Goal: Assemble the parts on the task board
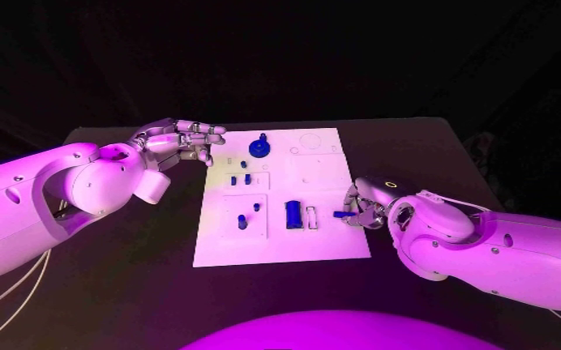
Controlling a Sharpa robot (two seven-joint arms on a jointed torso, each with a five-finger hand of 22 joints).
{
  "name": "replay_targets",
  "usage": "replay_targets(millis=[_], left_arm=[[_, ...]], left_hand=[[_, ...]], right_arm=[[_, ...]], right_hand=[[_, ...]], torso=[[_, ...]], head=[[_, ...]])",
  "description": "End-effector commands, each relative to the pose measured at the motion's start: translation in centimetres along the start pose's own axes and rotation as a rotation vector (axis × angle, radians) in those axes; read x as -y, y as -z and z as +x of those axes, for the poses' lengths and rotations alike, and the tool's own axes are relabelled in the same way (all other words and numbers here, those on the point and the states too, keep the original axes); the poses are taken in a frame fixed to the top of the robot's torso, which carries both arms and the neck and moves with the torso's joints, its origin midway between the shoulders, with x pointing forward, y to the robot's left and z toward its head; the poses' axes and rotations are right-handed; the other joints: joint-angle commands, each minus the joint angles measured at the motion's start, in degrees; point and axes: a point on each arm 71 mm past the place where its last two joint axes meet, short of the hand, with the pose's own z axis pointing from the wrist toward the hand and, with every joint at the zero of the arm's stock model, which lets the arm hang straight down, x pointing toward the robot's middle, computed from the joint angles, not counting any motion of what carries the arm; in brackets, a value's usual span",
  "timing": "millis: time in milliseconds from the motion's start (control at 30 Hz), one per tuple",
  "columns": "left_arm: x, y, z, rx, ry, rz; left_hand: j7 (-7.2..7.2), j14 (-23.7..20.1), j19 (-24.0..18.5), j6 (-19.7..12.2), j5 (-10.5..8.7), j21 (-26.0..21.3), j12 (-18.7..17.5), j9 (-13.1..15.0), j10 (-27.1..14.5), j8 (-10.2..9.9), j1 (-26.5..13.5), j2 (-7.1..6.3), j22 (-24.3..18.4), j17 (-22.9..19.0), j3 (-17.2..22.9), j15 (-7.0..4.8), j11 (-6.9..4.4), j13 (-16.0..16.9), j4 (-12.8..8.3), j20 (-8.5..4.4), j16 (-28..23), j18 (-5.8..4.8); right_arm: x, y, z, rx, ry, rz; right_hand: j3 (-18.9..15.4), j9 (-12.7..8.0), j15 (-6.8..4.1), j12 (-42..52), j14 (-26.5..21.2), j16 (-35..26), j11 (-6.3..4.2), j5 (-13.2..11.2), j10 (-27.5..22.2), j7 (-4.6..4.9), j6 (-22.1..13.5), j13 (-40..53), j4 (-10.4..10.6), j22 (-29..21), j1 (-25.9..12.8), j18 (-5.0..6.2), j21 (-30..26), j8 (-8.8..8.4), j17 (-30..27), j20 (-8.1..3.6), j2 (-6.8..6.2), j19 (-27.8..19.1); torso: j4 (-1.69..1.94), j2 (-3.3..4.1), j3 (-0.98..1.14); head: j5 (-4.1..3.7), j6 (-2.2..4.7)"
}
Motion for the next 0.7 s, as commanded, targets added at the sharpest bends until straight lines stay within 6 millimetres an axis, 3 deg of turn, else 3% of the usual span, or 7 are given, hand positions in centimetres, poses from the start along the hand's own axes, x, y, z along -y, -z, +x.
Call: replay_targets(millis=[33, 500, 700], left_arm=[[0.1, -0.1, 0.3, -0.022, -0.002, 0.003], [0.1, -0.1, 0.4, -0.025, -0.002, 0.003], [0.1, -0.1, 0.5, -0.028, -0.002, 0.002]], left_hand=[[0.00, -0.40, -0.36, -0.42, -0.02, -0.30, 0.29, -0.07, -0.36, 0.33, -0.20, 0.34, -0.08, -0.09, -0.33, 0.02, 0.10, -0.06, -0.14, -0.14, -0.08, 1.18], [0.00, -0.40, -0.36, -0.42, -0.02, -0.30, 0.29, -0.07, -0.36, 0.33, -0.20, 0.34, -0.08, -0.09, -0.33, 0.02, 0.10, -0.06, -0.14, -0.14, -0.08, 1.18], [0.00, -0.40, -0.36, -0.42, -0.02, -0.30, 0.29, -0.07, -0.36, 0.33, -0.20, 0.34, -0.08, -0.09, -0.33, 0.02, 0.10, -0.06, -0.14, -0.14, -0.08, 1.18]], right_arm=[[-0.5, 0.2, -0.5, -0.016, -0.051, 0.024], [-3.3, 0.5, -1.4, -0.010, -0.139, -0.038], [-4.2, 0.1, -0.9, -0.047, -0.164, -0.046]], right_hand=[[1.30, 0.48, -0.25, 0.33, 4.85, 0.20, -0.37, 0.90, 0.34, -0.04, 0.63, 5.32, 0.13, 14.68, 0.98, -0.98, 0.34, 0.21, 10.11, -0.18, 1.60, 5.48], [3.46, 0.92, -0.27, 0.58, 4.87, 0.25, -0.36, 1.98, 0.60, -0.04, 0.67, 5.55, 0.91, 14.77, -0.71, -1.04, 0.65, 0.22, 10.20, -0.20, 0.56, 5.60], [4.39, 1.24, -0.23, 0.63, 4.90, 0.32, -0.34, 1.92, 0.74, -0.02, 0.81, 5.60, 2.60, 14.79, -3.40, -1.06, 0.72, 0.26, 10.31, -0.17, -0.04, 5.63]], torso=[[0.05, 0.07, -0.01], [0.04, 0.17, 0.02], [0.04, 0.16, 0.03]], head=[[0.07, 0.17], [0.33, 0.18], [0.28, 0.15]])
